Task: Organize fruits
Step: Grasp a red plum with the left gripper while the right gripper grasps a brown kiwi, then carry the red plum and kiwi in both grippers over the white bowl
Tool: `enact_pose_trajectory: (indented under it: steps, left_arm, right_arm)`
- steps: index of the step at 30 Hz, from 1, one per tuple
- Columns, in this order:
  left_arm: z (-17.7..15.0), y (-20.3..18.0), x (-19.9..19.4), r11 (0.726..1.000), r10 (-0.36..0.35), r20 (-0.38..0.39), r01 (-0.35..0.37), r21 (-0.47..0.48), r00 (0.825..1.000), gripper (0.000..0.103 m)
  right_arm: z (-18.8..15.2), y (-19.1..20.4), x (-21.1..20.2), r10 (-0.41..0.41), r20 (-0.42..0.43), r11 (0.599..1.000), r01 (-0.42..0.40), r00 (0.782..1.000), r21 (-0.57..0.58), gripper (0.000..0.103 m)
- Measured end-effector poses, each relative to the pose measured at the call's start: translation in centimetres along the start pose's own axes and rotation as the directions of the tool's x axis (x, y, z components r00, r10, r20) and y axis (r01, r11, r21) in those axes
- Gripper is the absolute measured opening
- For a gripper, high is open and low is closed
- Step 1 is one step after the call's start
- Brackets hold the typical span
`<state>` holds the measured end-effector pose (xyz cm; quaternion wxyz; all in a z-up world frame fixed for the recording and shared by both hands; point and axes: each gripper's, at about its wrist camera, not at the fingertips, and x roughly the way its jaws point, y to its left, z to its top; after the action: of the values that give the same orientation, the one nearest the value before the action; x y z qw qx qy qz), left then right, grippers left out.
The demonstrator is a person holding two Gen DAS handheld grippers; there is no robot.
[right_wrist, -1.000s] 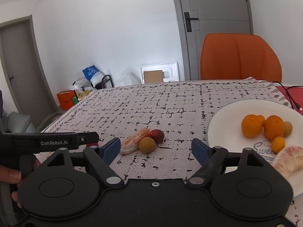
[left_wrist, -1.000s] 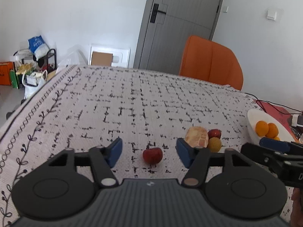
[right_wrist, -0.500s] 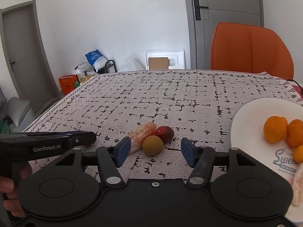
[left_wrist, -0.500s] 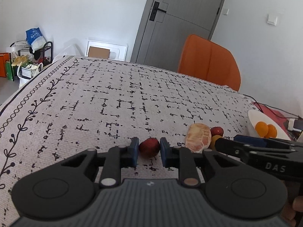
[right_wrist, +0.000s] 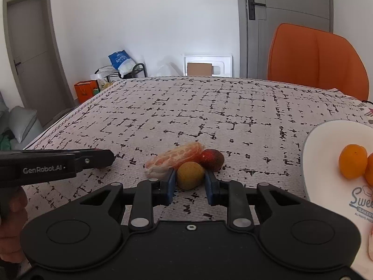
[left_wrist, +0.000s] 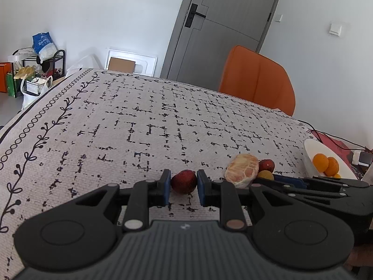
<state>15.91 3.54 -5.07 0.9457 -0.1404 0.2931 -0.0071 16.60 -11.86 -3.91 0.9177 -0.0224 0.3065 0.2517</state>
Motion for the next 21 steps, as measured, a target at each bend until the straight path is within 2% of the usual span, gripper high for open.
enact_pose_trajectory:
  steps: [9, 21]
  left_arm:
    - [0.7, -0.4, -1.5, 1.0, -0.017, 0.042, 0.016, 0.009, 0.999, 0.022]
    - [1.6, -1.4, -4.2, 0.999, 0.003, 0.068, -0.006, 0.042, 0.998, 0.022]
  right_arm:
    - [-0.1, 0.2, -0.9, -0.016, -0.004, 1.0, 0.016, 1.0, 0.007, 0.025]
    - [0.8, 1.4, -4.2, 0.013, 0.081, 1.0, -0.014, 0.997, 0.016, 0.025]
